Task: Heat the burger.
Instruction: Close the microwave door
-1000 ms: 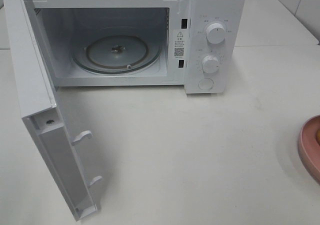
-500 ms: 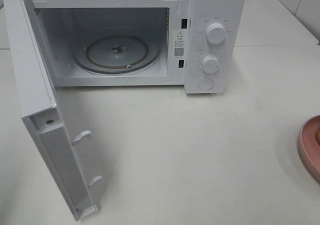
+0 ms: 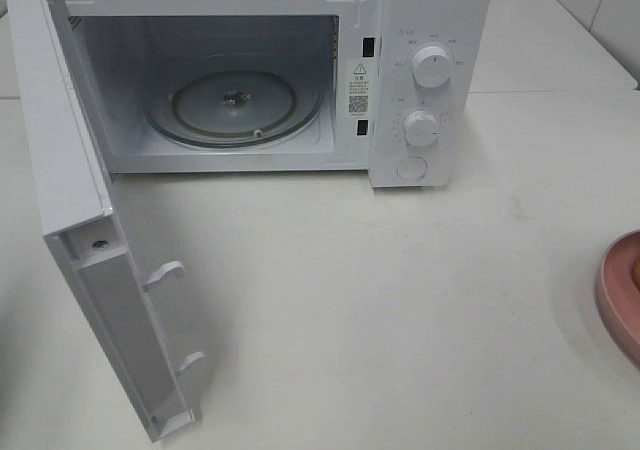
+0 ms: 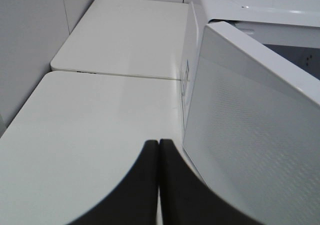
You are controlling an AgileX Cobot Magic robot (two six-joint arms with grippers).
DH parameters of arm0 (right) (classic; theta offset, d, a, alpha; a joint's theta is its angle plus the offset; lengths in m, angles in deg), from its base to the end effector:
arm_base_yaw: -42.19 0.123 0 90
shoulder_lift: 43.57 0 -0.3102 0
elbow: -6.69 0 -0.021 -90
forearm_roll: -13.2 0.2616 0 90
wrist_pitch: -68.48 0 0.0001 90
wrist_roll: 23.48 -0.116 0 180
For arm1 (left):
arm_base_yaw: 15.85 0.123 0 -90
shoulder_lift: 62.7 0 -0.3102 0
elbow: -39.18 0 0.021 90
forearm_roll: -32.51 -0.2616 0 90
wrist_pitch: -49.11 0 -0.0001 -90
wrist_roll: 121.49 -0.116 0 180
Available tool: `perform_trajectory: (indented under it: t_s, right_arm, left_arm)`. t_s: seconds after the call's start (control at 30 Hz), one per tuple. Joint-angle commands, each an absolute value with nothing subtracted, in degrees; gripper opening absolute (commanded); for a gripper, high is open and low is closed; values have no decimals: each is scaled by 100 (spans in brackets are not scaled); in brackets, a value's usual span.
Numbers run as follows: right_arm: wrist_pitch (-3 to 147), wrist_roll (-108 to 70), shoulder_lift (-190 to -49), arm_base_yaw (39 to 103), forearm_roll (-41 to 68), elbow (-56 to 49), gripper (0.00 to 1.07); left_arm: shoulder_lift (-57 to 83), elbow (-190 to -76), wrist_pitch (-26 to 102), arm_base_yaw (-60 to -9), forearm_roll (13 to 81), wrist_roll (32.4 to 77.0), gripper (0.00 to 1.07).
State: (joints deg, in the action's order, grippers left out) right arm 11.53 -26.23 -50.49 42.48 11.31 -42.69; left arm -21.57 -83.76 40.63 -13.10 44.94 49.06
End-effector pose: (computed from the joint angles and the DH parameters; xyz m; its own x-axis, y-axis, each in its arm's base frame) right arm 0.0046 -0.0032 0.2772 -0.3937 0.0280 -0.9188 0.0322 0.9993 0.0167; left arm 0.1394 0.0030 0.2776 -0.2820 -0.0633 -0.9573 -0.0316 0.9979 -0.0566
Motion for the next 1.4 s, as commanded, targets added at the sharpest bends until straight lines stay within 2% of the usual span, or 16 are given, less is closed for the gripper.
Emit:
perform_trajectory:
  t_s: [0.03, 0.2, 0.33, 0.5, 0.53, 0.57, 0.63, 0.67, 0.7, 0.77, 0.8, 0.83, 0.9, 1.0, 1.13, 1.4]
  right_arm:
    - [1147, -2555, -4900, 4213, 1137, -4263, 76]
    - [1147, -2555, -4900, 4213, 1137, -4263, 76]
    - [1147, -2555, -4900, 4213, 1137, -4263, 76]
    - [1147, -2555, -4900, 4213, 1137, -4263, 76]
    - [1147, -2555, -4900, 4213, 1137, -4263, 76]
    - [1147, -2555, -4900, 4213, 1137, -4263, 76]
    - [1147, -2555, -4900, 4213, 1137, -4263, 76]
    - [1147, -2555, -4900, 4213, 1137, -4263, 76]
    - [1147, -2555, -4900, 4213, 1137, -4263, 76]
    - [1147, -2555, -4900, 4213, 1137, -4263, 76]
    - [1147, -2555, -4900, 4213, 1137, -4263, 76]
    - [1147, -2555, -4900, 4213, 1137, -4263, 76]
    - [1147, -2555, -4900, 4213, 1137, -4263, 76]
    - [1147, -2555, -4900, 4213, 1137, -4263, 76]
    - [1147, -2555, -4900, 4213, 1137, -4263, 76]
    - [1147, -2555, -4900, 4213, 1137, -4263, 76]
  left_arm:
    - [-1802, -8061, 5312, -1293, 4597, 4871, 0]
    - [-1258, -7843, 6458, -1499, 4483, 5100, 0]
    - [-691, -7637, 7438, -1917, 3996, 5129, 0]
    - [-318, -7591, 7678, -2060, 3640, 5152, 0]
    - [-83, -7591, 7678, -2066, 3457, 5410, 0]
    - [-83, -7591, 7678, -2066, 3457, 5410, 0]
    - [278, -7591, 7736, -2066, 3153, 5994, 0]
    - [278, -7591, 7736, -2066, 3153, 5994, 0]
    - [530, -7591, 7885, -2066, 2832, 6395, 0]
    - [667, -7591, 8022, -2066, 2603, 6596, 0]
    - [908, -7591, 8314, -2066, 2133, 6922, 0]
    - [908, -7591, 8314, -2066, 2133, 6922, 0]
    - [1297, -7591, 8796, -2066, 1423, 7289, 0]
    - [1653, -7591, 9214, -2066, 1148, 7507, 0]
    - [1985, -7597, 9575, -2112, 1062, 7541, 0]
    - [2781, -7712, 10251, -2708, 1136, 7467, 0]
